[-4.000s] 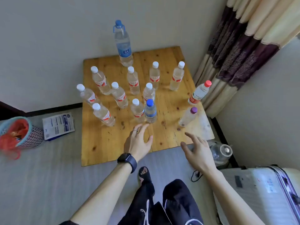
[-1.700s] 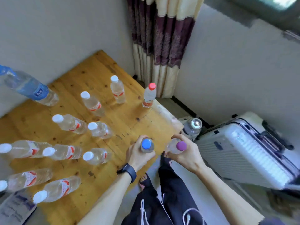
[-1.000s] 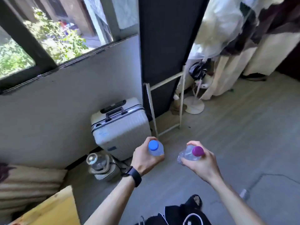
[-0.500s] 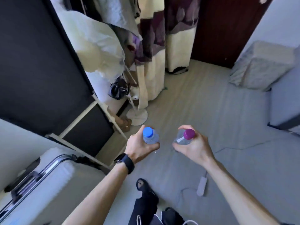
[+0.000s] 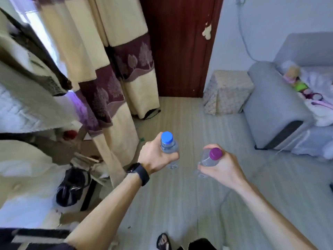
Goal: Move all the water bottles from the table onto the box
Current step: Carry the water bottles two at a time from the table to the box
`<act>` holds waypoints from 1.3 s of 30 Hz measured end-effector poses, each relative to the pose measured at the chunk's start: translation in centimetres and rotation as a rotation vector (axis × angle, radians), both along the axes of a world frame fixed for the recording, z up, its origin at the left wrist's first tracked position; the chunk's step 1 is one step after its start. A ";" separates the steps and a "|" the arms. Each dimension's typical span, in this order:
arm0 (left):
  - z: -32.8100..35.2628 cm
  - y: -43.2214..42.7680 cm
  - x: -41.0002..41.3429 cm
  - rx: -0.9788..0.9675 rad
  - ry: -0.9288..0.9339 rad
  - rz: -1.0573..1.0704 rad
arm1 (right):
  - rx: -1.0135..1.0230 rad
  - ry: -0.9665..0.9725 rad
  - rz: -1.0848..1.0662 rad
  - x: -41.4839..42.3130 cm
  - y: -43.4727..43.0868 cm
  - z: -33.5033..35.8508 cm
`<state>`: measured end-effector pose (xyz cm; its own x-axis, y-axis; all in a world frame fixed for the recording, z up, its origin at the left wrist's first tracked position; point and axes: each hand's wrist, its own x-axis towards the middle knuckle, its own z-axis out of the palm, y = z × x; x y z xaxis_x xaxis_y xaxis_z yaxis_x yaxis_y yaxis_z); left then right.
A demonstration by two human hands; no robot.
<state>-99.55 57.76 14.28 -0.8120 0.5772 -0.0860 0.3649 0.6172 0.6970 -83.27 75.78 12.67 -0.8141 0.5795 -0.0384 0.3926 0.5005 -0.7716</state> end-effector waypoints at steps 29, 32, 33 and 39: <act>1.6 61.9 -37.5 -0.012 0.118 -0.295 | 0.068 0.068 -0.223 -32.8 58.6 3.1; 0.7 67.2 -41.2 -0.021 0.094 -0.323 | 0.009 0.050 -0.248 -35.9 63.8 2.1; 0.5 68.9 -42.3 -0.024 0.086 -0.328 | 0.010 0.043 -0.249 -36.9 65.3 2.0; -1.5 79.5 -47.2 -0.102 0.068 -0.444 | -0.061 -0.004 -0.331 -40.5 73.6 0.6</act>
<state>-146.79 137.31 12.81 -0.4935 0.8621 -0.1154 0.6528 0.4548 0.6059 -123.73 149.39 13.30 -0.5816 0.8092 -0.0839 0.5293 0.2980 -0.7944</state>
